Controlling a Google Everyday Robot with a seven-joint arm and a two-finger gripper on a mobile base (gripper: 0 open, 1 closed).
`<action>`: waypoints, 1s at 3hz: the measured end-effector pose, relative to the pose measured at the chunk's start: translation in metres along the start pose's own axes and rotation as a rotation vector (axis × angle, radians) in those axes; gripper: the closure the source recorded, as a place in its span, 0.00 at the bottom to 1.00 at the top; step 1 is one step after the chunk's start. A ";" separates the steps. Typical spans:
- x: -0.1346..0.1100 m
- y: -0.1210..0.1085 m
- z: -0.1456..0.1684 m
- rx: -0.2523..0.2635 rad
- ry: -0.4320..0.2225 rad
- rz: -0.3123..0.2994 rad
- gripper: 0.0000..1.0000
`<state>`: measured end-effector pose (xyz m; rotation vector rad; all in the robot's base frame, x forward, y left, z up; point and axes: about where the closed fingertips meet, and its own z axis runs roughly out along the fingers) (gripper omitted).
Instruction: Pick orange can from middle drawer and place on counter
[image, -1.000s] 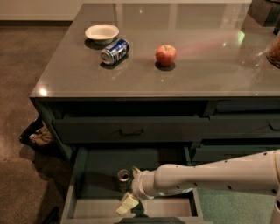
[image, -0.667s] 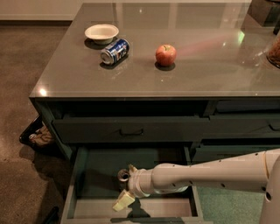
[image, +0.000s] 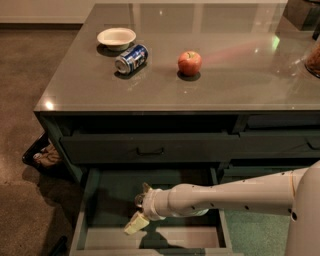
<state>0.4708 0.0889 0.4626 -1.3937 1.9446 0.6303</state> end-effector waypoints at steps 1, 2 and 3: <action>0.014 -0.043 0.016 0.103 -0.015 -0.012 0.00; 0.014 -0.043 0.016 0.103 -0.015 -0.012 0.00; 0.014 -0.043 0.016 0.103 -0.015 -0.012 0.26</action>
Offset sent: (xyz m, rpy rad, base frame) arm 0.0705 -0.0256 -0.0412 -0.0221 -0.1042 -0.1288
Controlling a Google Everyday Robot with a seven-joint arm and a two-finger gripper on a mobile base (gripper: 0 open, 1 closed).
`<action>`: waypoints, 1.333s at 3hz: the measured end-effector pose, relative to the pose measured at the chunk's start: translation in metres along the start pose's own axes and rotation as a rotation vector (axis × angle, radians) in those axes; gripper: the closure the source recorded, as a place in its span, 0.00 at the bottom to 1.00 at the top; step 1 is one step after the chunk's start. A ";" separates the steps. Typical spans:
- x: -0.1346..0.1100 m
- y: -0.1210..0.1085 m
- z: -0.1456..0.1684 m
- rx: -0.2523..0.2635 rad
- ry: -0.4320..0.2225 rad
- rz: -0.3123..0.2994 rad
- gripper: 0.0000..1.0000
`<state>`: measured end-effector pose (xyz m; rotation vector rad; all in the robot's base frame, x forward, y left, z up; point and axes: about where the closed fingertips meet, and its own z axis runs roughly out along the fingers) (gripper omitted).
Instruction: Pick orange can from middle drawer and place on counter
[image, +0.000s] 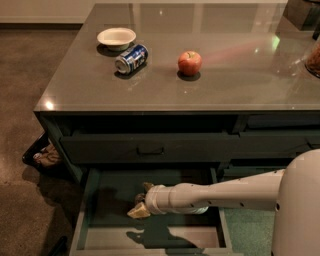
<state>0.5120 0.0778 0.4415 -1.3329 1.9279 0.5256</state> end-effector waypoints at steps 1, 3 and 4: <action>0.000 0.000 0.000 0.000 0.000 0.000 0.57; 0.000 0.000 0.000 0.000 0.000 0.000 1.00; 0.000 0.000 0.000 -0.001 -0.001 0.000 1.00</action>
Offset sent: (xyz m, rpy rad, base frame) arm 0.0000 0.0000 0.0000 0.0000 0.0000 0.0000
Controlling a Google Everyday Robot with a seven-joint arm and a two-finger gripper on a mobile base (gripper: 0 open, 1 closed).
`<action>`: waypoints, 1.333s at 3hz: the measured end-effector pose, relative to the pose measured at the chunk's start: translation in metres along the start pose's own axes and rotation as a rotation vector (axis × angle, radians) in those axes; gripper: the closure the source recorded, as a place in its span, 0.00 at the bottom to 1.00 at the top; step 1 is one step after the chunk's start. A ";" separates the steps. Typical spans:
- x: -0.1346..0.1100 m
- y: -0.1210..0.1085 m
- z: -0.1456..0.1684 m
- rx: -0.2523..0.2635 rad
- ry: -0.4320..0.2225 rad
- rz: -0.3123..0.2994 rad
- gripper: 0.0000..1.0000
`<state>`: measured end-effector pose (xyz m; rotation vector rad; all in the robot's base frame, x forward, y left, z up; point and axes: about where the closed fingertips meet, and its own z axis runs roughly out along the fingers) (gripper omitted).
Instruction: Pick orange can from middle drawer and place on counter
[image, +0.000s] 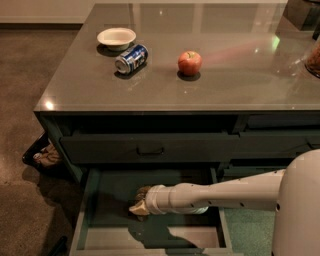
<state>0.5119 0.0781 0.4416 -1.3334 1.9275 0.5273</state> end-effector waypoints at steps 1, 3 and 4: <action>-0.011 -0.004 -0.012 -0.015 -0.048 -0.003 1.00; -0.075 -0.042 -0.078 -0.057 -0.361 0.035 1.00; -0.083 -0.038 -0.090 -0.089 -0.395 0.034 1.00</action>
Offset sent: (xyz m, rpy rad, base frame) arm 0.0269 -0.0500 0.1691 0.5234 -0.0736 0.0564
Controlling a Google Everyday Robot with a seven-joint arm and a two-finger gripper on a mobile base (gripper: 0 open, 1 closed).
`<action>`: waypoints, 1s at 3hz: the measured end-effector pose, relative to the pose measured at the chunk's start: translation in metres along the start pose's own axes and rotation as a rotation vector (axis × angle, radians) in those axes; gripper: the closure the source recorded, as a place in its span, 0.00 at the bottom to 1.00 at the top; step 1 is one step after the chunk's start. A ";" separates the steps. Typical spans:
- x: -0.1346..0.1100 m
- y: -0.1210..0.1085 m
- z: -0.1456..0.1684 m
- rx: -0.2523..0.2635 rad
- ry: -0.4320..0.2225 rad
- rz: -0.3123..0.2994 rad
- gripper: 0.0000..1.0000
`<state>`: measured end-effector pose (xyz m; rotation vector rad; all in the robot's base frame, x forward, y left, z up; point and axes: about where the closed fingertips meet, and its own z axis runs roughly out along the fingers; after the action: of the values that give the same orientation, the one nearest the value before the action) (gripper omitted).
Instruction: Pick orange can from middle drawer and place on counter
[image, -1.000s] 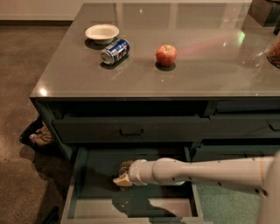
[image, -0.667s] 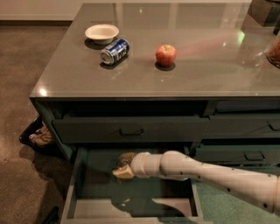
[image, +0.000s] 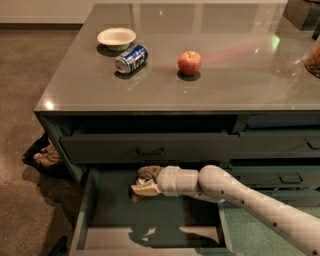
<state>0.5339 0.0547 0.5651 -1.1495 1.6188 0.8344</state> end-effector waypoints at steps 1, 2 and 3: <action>0.000 0.000 0.000 0.000 0.000 0.000 1.00; -0.014 -0.002 -0.001 -0.017 -0.022 -0.012 1.00; -0.036 0.010 -0.007 -0.051 -0.039 -0.032 1.00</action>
Offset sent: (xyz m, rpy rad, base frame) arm 0.0085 0.0034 0.0324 0.0428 -0.0327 0.0397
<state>0.5259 0.0626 0.6013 -1.1847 1.5518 0.8766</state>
